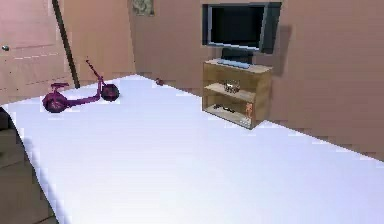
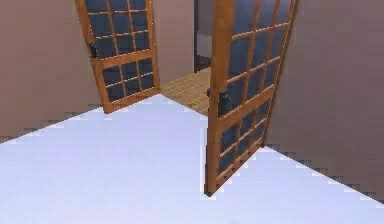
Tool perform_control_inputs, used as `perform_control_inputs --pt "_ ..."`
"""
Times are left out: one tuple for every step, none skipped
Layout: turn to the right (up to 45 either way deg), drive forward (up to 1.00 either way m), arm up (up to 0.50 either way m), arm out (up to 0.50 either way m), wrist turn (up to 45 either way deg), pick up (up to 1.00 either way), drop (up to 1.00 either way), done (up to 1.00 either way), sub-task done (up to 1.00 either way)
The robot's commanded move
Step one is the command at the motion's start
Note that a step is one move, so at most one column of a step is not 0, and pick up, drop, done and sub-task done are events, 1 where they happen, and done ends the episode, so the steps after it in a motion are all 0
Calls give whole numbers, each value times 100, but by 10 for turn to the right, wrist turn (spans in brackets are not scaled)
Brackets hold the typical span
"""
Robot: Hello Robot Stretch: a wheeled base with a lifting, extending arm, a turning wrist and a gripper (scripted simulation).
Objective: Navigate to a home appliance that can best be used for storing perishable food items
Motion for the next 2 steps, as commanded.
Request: perform_control_inputs --pt "450 0 0 0 0 0 0 0 0" --pt "-360 0 0 0 0 0 0 0 0"
